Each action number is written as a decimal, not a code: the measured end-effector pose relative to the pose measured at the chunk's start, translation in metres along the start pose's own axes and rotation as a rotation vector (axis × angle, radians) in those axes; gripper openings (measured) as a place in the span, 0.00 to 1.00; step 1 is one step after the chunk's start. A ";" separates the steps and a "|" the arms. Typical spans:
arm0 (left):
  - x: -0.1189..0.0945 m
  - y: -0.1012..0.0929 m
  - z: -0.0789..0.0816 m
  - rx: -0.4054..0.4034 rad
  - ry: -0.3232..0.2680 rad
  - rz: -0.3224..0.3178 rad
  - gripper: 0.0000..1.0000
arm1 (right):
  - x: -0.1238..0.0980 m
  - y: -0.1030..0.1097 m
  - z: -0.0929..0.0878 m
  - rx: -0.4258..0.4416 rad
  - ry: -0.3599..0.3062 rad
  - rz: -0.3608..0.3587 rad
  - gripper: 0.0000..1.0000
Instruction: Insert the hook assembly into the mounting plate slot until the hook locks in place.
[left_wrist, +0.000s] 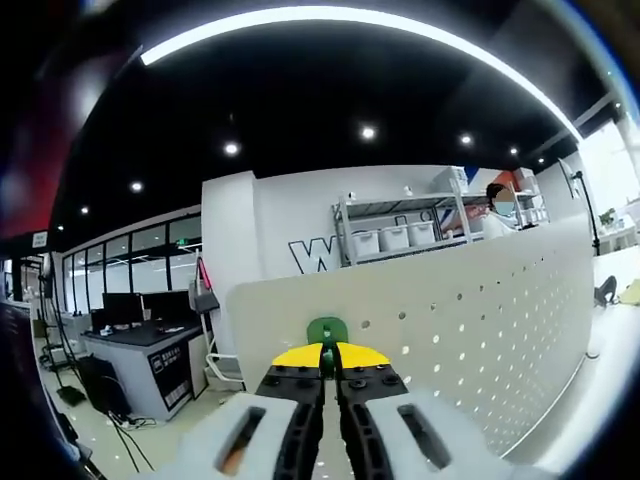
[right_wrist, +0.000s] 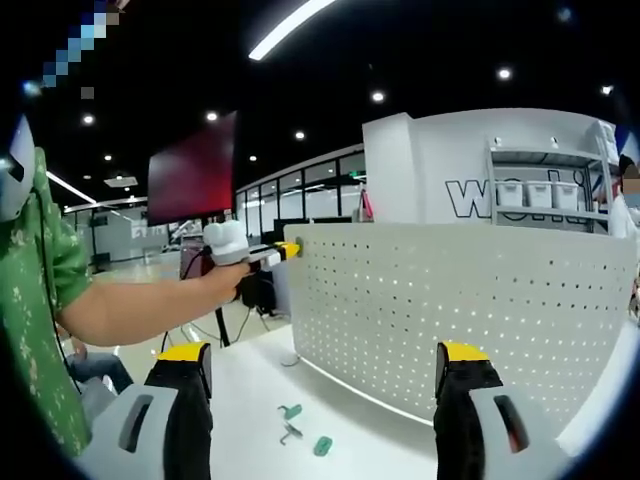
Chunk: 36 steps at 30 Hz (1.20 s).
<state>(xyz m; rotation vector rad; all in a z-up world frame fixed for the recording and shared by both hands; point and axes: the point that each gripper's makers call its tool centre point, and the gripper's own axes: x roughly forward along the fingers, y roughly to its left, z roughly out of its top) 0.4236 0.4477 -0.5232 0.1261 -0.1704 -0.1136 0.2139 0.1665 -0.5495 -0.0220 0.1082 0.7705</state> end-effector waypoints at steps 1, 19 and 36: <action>0.000 0.000 0.000 0.000 -0.001 0.000 0.03 | 0.000 0.000 0.000 -0.001 0.000 0.000 0.95; 0.003 -0.001 -0.007 0.029 0.001 0.003 0.03 | 0.001 0.000 -0.003 0.000 0.013 0.002 0.95; 0.000 0.001 -0.015 -0.007 0.032 0.016 0.04 | 0.000 0.001 -0.004 -0.004 0.020 0.003 0.94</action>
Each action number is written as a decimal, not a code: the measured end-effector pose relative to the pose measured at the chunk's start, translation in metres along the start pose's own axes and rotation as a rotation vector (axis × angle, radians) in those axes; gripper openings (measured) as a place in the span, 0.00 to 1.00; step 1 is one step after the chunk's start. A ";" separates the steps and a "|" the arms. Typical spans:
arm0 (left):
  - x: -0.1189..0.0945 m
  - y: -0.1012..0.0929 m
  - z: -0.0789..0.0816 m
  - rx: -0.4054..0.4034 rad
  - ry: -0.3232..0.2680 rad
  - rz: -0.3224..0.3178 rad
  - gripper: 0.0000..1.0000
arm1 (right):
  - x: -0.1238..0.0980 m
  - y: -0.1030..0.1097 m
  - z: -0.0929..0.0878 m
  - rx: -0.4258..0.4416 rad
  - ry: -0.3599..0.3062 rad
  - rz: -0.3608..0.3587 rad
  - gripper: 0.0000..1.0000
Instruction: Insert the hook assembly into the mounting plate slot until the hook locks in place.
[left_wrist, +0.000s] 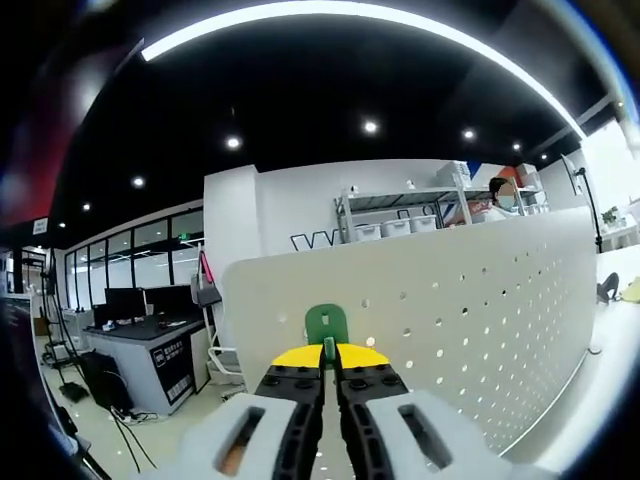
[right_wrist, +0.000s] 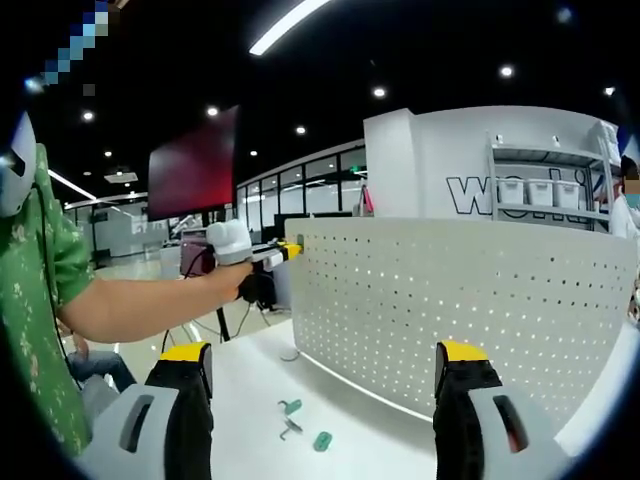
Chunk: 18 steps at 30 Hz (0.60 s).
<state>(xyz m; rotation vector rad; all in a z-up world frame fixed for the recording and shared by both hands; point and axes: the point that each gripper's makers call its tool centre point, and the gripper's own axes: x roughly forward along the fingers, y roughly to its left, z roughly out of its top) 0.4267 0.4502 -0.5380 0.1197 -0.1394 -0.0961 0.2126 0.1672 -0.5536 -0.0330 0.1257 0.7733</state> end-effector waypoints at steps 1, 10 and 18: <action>0.000 0.000 0.000 -0.004 0.000 0.001 0.04 | 0.000 0.000 0.000 0.000 0.000 0.000 0.94; -0.004 0.000 -0.001 -0.041 -0.003 -0.003 0.12 | 0.002 0.002 -0.001 -0.002 0.002 0.006 0.94; -0.007 -0.003 0.002 -0.049 -0.009 -0.008 0.18 | 0.002 0.005 0.001 -0.005 -0.001 0.013 0.94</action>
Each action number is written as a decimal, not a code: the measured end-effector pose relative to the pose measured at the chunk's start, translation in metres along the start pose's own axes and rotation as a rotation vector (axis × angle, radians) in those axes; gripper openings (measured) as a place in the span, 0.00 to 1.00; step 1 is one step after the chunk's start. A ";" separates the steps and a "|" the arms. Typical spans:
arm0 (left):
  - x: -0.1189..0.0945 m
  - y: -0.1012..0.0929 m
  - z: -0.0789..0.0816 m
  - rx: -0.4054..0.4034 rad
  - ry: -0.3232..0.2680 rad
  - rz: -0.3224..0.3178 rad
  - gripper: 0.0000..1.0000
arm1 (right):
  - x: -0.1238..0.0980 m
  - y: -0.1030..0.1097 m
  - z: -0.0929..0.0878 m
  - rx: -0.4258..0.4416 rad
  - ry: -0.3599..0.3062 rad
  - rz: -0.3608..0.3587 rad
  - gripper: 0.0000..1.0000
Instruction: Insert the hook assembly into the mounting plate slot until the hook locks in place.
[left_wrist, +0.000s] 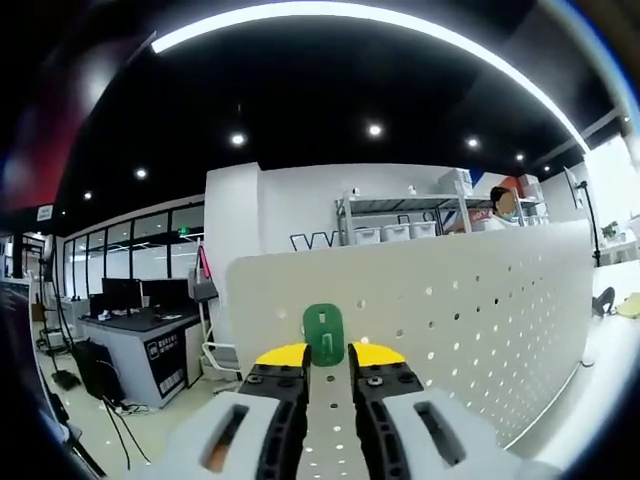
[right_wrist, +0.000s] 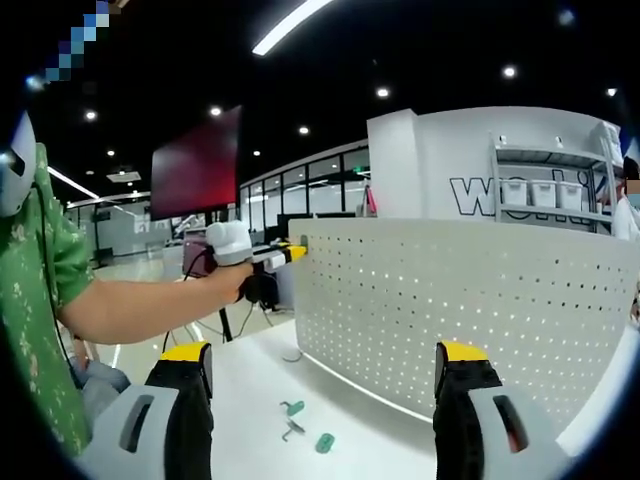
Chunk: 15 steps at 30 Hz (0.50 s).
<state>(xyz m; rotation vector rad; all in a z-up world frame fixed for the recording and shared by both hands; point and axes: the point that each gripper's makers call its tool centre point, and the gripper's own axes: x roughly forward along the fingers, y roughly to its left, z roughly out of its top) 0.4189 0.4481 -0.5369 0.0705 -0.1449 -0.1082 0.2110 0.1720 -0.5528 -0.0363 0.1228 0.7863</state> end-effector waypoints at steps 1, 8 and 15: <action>0.000 0.000 0.000 -0.002 0.000 0.000 0.19 | 0.000 0.000 0.000 0.000 0.000 0.000 0.94; -0.005 -0.003 0.003 -0.037 -0.012 -0.004 0.26 | -0.003 0.002 0.000 -0.004 0.001 -0.001 0.94; -0.012 -0.004 0.005 -0.081 -0.008 -0.010 0.38 | -0.002 0.005 0.003 -0.007 -0.006 0.005 0.94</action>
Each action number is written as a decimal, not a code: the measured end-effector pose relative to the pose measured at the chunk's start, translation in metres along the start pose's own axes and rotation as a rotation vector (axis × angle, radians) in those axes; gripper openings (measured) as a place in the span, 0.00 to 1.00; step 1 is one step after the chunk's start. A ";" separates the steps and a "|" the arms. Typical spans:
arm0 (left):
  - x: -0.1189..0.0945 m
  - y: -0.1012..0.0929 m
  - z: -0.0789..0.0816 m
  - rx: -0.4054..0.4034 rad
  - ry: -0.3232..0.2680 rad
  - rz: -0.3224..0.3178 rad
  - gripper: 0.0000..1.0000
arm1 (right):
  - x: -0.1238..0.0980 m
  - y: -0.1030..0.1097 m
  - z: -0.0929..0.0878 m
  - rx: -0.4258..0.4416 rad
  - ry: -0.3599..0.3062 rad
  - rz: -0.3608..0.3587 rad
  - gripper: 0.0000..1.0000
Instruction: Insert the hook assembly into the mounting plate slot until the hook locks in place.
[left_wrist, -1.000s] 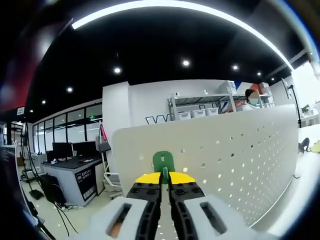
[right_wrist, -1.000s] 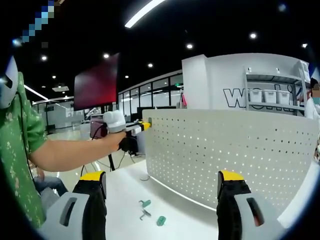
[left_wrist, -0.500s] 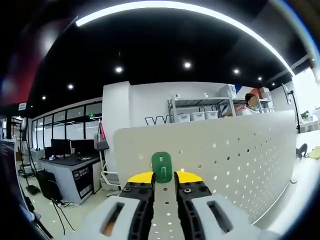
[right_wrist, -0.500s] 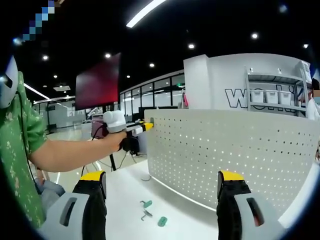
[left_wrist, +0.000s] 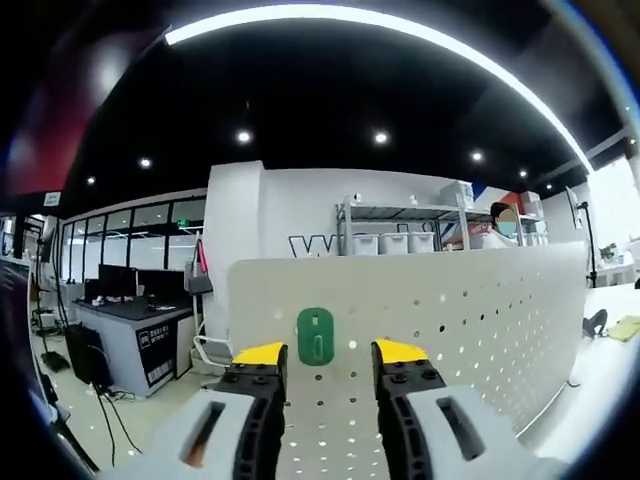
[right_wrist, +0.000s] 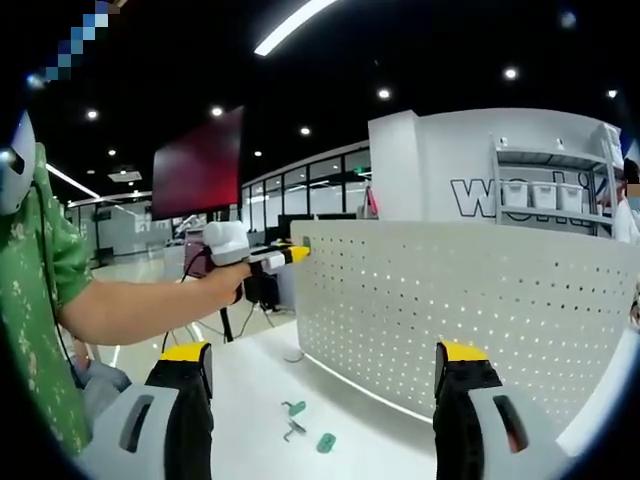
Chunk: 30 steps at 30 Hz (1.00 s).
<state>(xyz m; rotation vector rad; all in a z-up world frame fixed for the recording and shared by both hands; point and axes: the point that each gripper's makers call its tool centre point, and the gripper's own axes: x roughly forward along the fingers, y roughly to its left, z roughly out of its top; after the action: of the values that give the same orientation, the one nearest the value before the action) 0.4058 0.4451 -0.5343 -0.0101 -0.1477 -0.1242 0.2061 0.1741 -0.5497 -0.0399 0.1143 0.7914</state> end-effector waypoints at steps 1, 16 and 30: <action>-0.001 0.000 0.000 0.001 0.000 -0.002 0.38 | 0.000 0.000 0.000 -0.002 0.000 0.001 0.94; -0.010 -0.014 0.000 -0.029 0.031 -0.045 0.76 | -0.002 0.005 0.005 -0.011 -0.010 0.005 0.94; -0.033 -0.030 0.001 -0.006 0.054 -0.109 0.85 | -0.003 0.012 0.009 -0.015 -0.020 0.019 0.94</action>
<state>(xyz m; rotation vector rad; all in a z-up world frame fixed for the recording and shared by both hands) 0.3694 0.4195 -0.5380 -0.0045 -0.0935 -0.2338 0.1964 0.1817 -0.5402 -0.0450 0.0898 0.8119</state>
